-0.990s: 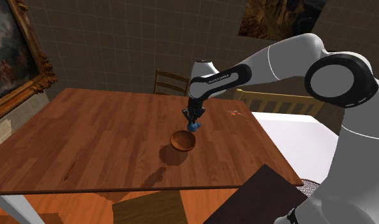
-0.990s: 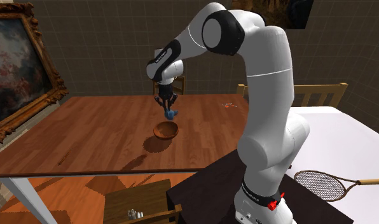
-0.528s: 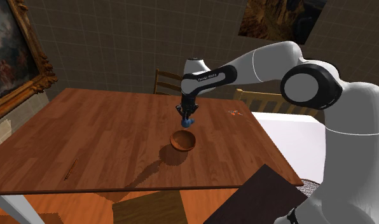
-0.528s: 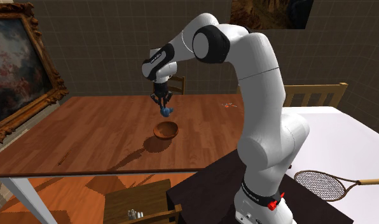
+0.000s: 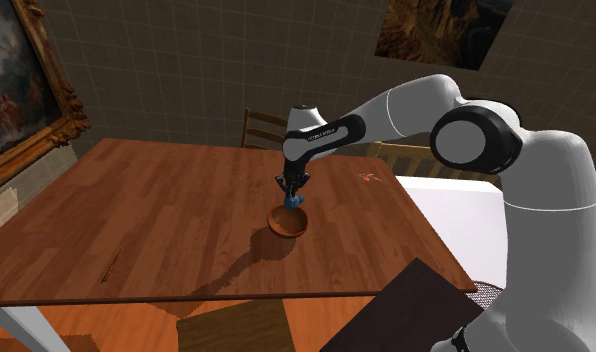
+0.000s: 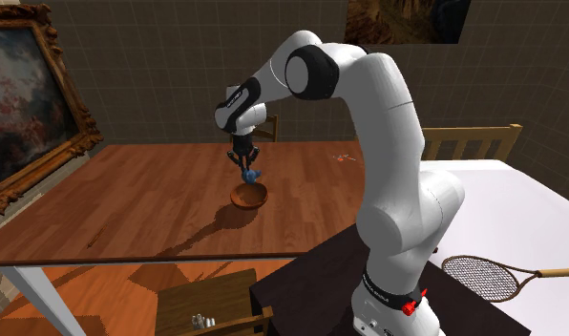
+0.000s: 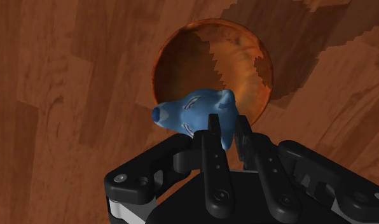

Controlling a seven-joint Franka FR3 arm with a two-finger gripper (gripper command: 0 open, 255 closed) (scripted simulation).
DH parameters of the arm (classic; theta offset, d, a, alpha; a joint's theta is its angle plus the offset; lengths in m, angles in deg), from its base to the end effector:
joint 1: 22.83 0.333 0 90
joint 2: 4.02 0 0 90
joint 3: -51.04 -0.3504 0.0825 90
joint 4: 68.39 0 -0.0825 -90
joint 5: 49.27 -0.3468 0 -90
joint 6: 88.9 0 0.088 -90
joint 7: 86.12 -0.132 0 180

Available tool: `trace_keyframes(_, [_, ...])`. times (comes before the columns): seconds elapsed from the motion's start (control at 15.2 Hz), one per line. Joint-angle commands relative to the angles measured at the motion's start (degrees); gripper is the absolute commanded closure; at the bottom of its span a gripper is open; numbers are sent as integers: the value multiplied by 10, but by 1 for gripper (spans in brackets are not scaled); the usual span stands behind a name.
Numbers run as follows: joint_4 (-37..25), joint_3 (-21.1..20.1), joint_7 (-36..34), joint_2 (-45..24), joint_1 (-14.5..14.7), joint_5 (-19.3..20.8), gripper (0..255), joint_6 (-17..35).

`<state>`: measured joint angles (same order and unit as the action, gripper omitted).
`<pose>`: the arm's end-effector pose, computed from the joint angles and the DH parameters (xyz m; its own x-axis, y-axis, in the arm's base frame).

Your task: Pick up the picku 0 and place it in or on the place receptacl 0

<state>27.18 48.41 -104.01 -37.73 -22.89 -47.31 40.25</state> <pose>0.6711 0.0244 0.2911 0.9681 -0.2507 -0.0011 -0.2507 -0.9681 0.0014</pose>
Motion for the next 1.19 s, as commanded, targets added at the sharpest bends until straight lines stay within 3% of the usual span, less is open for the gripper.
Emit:
trace_keyframes(0.0, [-1,0,0,-10,0,1,255,10])
trace_keyframes(0.46, [0,2,-1,-44,1,2,255,45])
trace_keyframes(0.92, [0,2,-1,-44,1,2,255,45])
trace_keyframes(0.99, [0,2,-1,-44,1,2,0,45])
trace_keyframes(1.12, [0,2,-1,-44,1,2,0,45])
